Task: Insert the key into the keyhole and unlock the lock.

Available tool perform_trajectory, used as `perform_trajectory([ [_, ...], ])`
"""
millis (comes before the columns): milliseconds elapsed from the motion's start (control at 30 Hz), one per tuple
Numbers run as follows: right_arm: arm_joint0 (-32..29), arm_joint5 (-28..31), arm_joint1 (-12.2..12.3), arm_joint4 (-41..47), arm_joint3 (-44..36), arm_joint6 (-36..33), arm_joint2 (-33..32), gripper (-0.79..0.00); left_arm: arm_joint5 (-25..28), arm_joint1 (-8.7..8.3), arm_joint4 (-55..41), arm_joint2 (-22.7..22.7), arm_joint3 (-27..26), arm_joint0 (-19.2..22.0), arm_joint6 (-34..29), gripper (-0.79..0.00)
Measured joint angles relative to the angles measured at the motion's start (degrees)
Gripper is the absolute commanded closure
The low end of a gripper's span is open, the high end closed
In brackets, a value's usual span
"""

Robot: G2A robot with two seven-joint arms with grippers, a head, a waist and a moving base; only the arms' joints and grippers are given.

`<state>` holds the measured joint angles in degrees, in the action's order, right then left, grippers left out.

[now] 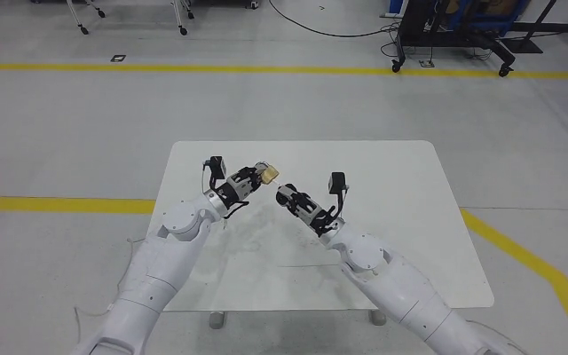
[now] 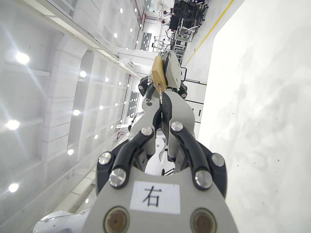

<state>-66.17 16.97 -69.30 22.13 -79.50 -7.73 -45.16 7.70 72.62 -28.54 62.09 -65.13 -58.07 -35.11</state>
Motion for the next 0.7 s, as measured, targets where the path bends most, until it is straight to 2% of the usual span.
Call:
perform_trajectory([
  [700, -1.2, -4.5, -2.3, -10.5, -0.6, 7.8, -0.4, 0.0, -1.6, 0.57, 3.6, -0.4, -0.5, -0.2, 2.2, 0.0],
])
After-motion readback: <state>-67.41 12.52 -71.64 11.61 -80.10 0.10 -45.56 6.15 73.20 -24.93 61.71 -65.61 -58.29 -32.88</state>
